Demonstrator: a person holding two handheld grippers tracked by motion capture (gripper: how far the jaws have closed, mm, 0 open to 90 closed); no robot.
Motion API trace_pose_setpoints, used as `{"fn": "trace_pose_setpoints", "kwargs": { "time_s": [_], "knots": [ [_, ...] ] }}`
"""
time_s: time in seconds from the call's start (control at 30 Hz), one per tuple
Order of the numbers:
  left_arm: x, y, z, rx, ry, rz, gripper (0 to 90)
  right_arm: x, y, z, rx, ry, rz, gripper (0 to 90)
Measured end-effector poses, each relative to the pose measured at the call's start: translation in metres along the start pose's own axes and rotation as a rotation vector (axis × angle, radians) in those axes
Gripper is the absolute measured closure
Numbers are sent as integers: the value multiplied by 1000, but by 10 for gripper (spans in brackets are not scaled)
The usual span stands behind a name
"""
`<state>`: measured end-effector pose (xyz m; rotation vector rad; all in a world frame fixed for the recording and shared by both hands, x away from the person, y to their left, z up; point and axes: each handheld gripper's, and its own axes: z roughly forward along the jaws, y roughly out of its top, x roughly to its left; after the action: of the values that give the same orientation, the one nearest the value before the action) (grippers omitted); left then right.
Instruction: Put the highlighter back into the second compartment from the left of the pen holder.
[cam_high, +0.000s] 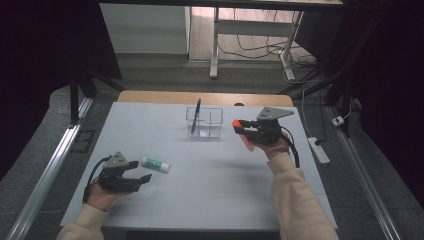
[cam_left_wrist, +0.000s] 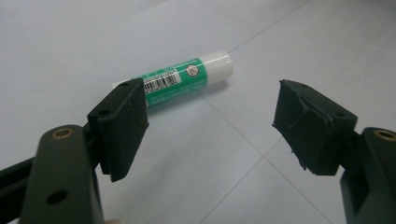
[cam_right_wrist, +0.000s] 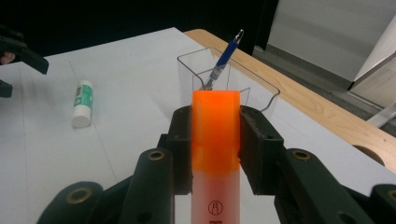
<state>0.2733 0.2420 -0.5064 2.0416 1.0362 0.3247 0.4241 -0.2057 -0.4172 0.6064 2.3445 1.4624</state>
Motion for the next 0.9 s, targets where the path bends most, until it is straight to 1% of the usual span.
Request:
{"fn": "trace_pose_setpoints", "kwargs": {
  "time_s": [0.13, 0.6, 0.9],
  "knots": [
    [0, 0, 0, -1, 0, -1, 258, 2, 5, 5, -3, -2, 0, 670],
    [1, 0, -1, -5, -3, -2, 258, 6, 17, 17, -54, 9, 12, 669],
    [1, 0, -1, -6, -5, -2, 257, 7, 25, 24, -69, -6, 18, 669]
  ]
}}
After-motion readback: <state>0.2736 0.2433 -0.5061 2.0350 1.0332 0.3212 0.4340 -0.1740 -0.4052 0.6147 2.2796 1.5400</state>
